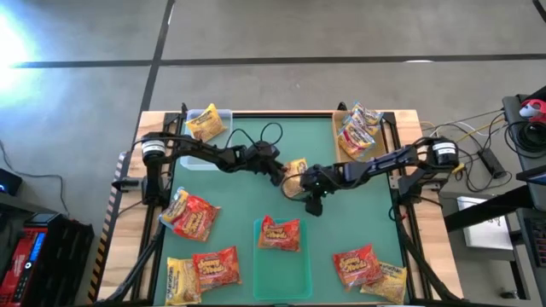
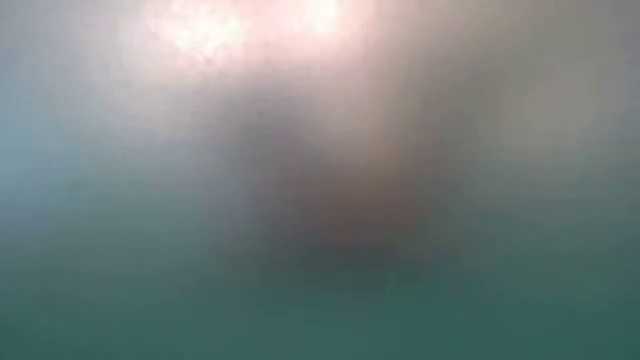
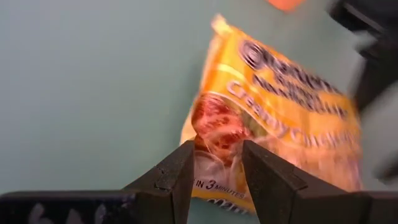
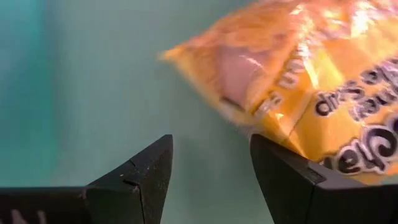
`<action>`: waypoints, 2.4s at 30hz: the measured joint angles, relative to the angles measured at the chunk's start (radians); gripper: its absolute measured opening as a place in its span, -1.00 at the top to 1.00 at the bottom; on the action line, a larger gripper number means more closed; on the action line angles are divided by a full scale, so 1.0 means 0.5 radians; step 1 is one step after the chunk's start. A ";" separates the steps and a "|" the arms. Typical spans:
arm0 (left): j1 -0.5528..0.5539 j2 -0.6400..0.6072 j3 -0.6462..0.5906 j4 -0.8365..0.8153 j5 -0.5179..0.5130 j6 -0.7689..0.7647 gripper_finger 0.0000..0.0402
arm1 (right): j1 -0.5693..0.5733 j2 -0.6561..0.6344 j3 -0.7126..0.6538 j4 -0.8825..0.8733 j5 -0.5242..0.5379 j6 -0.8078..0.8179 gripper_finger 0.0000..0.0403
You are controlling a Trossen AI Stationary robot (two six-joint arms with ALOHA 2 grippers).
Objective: Sort Maruchan noodles
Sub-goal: Put the yellow noodle pack into the transparent bin
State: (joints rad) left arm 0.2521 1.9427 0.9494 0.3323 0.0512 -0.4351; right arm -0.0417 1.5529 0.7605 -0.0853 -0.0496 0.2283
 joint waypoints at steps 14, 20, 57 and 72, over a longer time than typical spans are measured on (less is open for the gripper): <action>-0.160 -0.006 -0.027 -0.078 0.356 -0.091 0.40 | -0.111 0.010 -0.001 -0.207 0.687 -0.116 -0.02; -0.220 -0.048 -0.027 -0.073 0.457 -0.098 0.40 | -0.185 -0.023 -0.001 -0.289 0.989 -0.131 -0.02; 0.274 -0.095 -0.034 -0.105 -0.068 0.346 0.40 | 0.017 0.018 -0.059 0.249 0.615 0.356 -0.02; 0.157 -0.022 -0.035 -0.135 0.236 0.255 0.40 | -0.005 -0.051 -0.032 0.001 0.974 0.195 -0.02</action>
State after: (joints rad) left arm 0.3307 1.9316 0.9321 0.2648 0.1693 -0.3076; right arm -0.0441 1.5276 0.7444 -0.0847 0.4374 0.3260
